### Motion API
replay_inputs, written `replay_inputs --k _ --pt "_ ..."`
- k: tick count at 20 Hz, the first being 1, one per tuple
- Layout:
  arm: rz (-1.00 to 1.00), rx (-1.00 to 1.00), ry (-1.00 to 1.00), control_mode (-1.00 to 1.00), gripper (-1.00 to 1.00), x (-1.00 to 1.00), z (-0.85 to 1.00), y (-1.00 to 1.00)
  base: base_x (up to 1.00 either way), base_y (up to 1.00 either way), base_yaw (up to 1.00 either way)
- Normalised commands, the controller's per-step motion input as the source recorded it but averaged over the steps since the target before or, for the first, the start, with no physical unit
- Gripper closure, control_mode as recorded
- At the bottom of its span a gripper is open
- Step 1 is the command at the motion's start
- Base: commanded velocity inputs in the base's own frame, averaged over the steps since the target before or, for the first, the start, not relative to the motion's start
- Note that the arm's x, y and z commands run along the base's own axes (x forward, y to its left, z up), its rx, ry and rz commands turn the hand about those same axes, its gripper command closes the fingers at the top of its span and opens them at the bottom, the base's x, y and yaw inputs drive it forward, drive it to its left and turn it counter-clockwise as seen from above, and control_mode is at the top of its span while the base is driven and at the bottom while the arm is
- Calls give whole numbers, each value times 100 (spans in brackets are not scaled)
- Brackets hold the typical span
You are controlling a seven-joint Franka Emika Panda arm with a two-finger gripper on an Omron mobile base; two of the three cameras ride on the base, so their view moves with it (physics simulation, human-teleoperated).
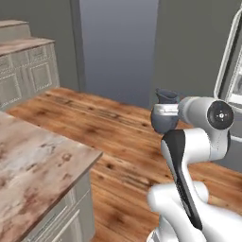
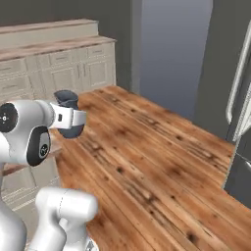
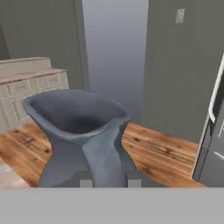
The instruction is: Move the beet and salami from the top shelf to the second highest shelf to make space. Then, place the pitcher from the counter on the cleared top shelf.
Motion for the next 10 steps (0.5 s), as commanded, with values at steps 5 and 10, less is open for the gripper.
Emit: replay_inputs --k 5,10 --pt "0 0 0 100 100 0 0 0 5 -62 -70" --pt "0 0 0 100 100 0 0 0 30 -63 -64"
